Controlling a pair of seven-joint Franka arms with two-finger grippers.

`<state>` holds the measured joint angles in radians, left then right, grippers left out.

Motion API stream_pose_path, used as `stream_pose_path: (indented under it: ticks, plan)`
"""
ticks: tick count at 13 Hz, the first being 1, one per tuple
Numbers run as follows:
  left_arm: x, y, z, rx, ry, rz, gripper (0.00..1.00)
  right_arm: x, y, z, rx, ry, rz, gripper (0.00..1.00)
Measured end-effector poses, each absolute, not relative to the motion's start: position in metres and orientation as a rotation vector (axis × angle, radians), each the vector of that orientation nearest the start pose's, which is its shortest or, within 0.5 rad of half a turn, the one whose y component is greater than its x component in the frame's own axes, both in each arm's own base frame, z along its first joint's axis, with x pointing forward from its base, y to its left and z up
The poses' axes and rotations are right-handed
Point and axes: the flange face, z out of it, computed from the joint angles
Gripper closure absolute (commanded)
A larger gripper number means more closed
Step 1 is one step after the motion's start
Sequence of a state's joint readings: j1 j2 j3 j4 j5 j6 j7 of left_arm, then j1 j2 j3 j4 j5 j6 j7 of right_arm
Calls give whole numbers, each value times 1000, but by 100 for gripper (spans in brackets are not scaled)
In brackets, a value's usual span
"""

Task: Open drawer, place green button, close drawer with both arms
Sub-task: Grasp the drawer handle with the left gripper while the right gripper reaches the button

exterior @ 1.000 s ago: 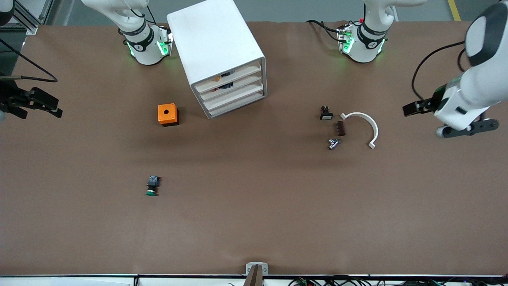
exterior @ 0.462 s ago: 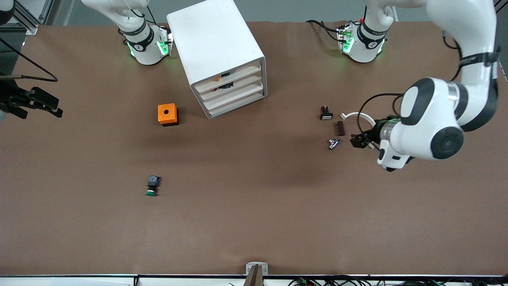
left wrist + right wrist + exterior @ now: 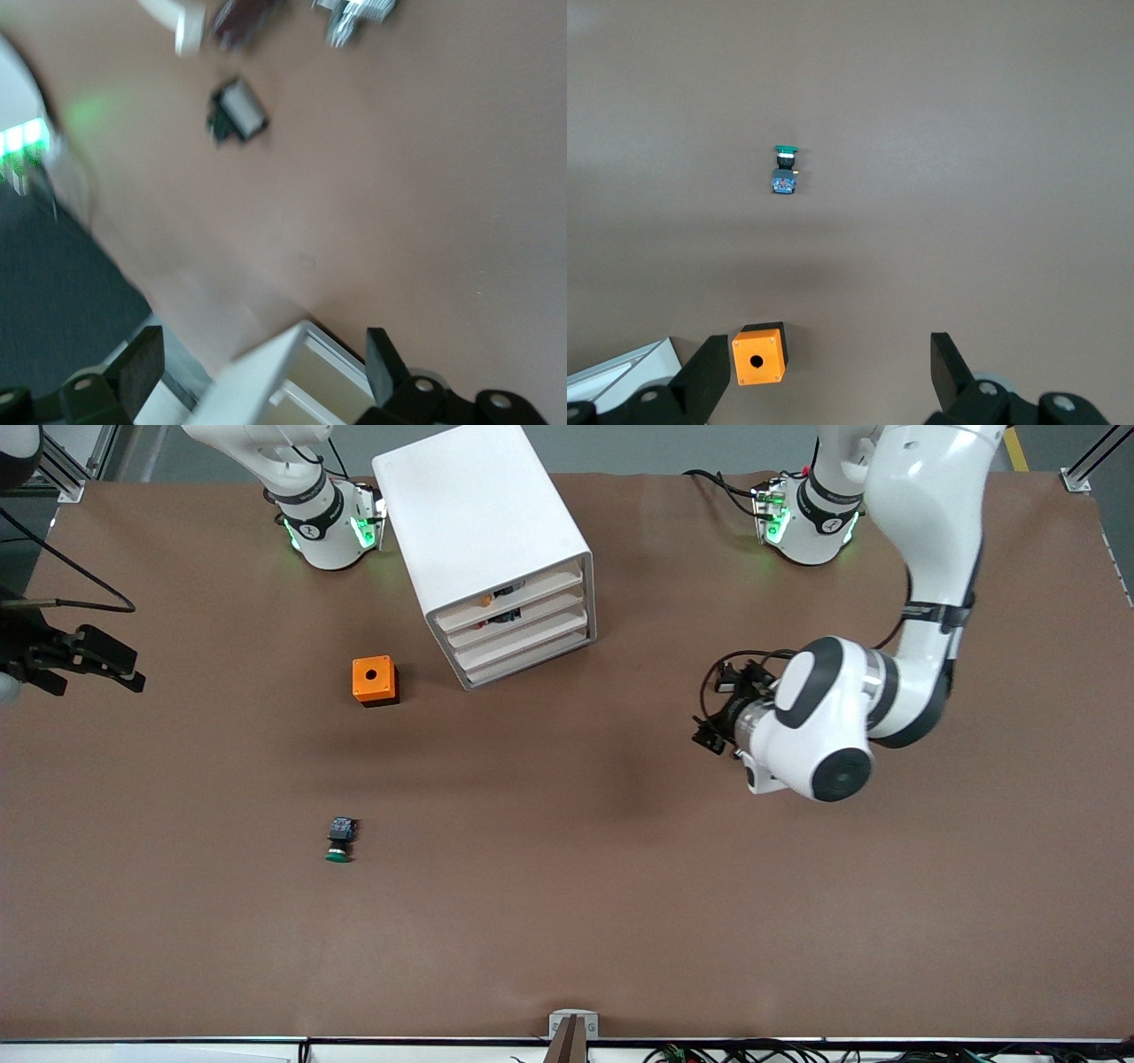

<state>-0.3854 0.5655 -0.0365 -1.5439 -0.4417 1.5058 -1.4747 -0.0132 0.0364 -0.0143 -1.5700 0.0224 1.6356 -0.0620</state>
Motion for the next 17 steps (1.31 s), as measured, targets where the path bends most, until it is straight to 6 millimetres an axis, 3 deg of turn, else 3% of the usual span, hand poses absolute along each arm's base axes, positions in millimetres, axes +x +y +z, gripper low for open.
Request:
stream_pose_path:
  ticks: [3,5,8,10,12,15,17]
  plan:
    - [529,-345,264,-1928,-1706,1137,0,585,10,576,-3117,-126,47,0]
    - [505,-366,233,-1739,-1687,1181,1,592,36,558,-3114,-171,83,0]
    - [478,-393,194,-1533,-1646,1367,16,609,63,513,-3119,-97,148,0]
    - [471,-406,170,-1380,-1664,1499,28,622,71,472,-3095,-38,209,0]
    - [465,-414,150,-1227,-1696,1540,28,636,75,423,-3057,92,261,0]
    - [449,-440,140,-1077,-1736,1488,34,649,83,349,-3050,249,226,0]
    - [431,-462,135,-1065,-1744,1454,41,655,91,307,-3050,327,195,0]
